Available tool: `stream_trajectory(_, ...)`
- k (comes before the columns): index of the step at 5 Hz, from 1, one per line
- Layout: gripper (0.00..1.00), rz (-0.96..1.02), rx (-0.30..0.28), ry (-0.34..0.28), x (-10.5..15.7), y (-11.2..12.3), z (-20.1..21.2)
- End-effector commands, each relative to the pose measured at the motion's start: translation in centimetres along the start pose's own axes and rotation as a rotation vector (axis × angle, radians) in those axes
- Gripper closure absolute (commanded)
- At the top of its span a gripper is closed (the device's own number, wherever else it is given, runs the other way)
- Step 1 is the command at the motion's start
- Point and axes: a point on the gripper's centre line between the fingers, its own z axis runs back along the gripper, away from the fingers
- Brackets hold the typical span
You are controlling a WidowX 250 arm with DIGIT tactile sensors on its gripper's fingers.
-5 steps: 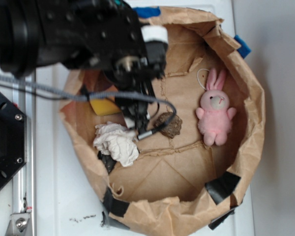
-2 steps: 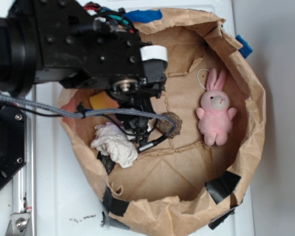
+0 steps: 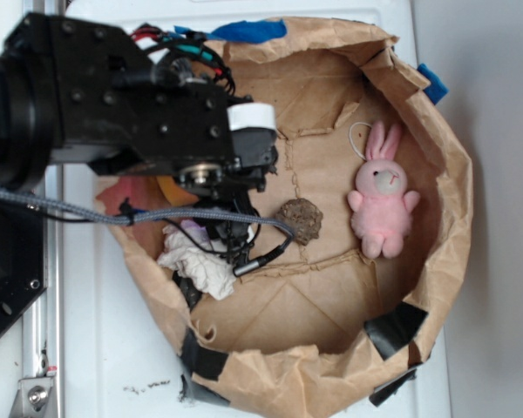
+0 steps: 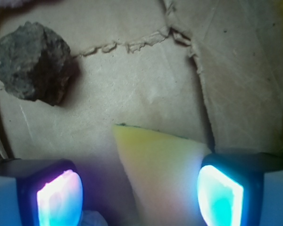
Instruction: Grab the green sponge.
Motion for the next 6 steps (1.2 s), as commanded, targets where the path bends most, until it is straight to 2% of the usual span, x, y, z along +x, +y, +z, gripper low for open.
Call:
stream_trajectory(1,0.0,-0.024,0.024,0.016,-1.2,-0.5,-0.6)
stream_trajectory(2,0.0,-0.019,0.013,0.032,-1.4,-0.4,-0.6)
stream_trajectory(3,1.0,-0.016,-0.002,0.032,-1.8,-0.5,-0.5)
stream_trajectory(6,1.0,-0.041,-0.01,0.021,-3.6,-1.3,-0.4)
